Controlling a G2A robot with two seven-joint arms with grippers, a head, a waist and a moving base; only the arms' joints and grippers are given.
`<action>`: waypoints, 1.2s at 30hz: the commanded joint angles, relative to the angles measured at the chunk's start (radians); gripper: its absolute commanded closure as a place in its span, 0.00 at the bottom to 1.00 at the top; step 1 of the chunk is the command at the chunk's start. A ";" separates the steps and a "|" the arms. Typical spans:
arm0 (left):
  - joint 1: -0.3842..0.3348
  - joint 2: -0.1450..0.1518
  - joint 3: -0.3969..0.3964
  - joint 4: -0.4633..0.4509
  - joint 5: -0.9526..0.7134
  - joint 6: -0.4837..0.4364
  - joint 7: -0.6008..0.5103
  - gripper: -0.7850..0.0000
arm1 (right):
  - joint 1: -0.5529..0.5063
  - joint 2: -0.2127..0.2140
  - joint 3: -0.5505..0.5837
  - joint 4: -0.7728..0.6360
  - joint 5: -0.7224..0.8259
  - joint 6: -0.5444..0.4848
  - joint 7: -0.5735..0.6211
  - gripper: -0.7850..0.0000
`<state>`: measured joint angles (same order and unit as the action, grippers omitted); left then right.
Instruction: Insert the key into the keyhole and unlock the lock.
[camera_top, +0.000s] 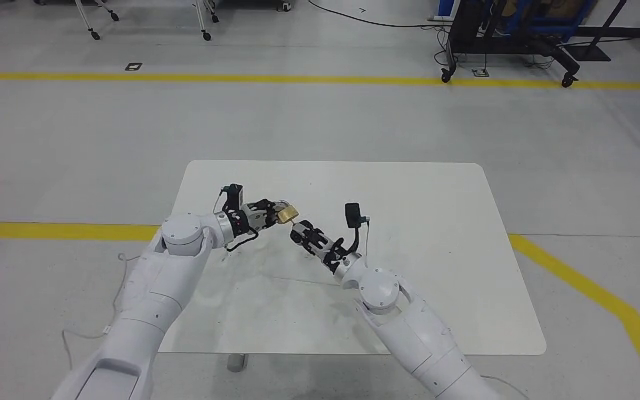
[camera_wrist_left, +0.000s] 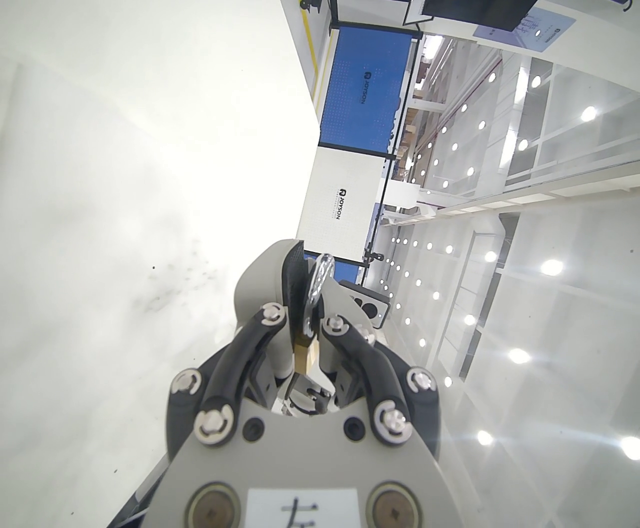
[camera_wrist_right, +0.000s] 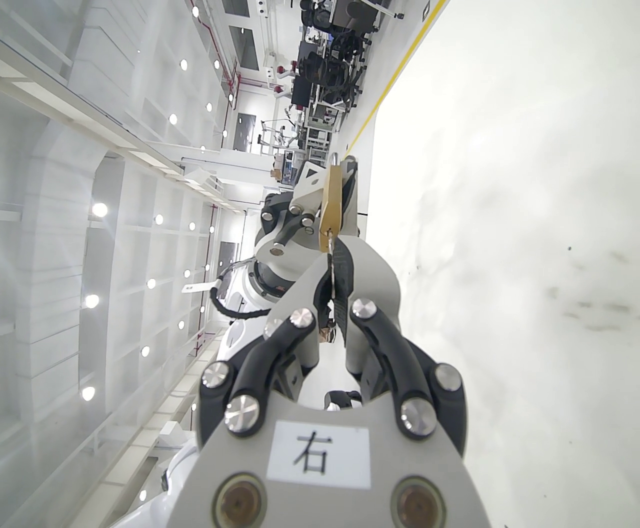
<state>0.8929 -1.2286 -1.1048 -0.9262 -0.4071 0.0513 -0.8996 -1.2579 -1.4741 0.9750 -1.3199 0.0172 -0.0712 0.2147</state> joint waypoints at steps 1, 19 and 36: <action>0.002 0.000 0.001 -0.002 0.003 -0.002 0.003 1.00 | 0.001 -0.001 -0.002 0.002 -0.002 0.000 -0.007 1.00; 0.006 -0.002 0.000 -0.007 -0.001 0.005 0.016 1.00 | 0.015 -0.016 -0.031 0.015 0.004 0.015 -0.022 1.00; 0.004 -0.003 0.006 -0.007 0.012 -0.007 -0.012 1.00 | 0.024 -0.022 -0.019 0.024 0.038 0.019 -0.006 1.00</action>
<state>0.8974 -1.2317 -1.0988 -0.9333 -0.3973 0.0461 -0.9099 -1.2342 -1.4961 0.9540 -1.2952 0.0555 -0.0525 0.2064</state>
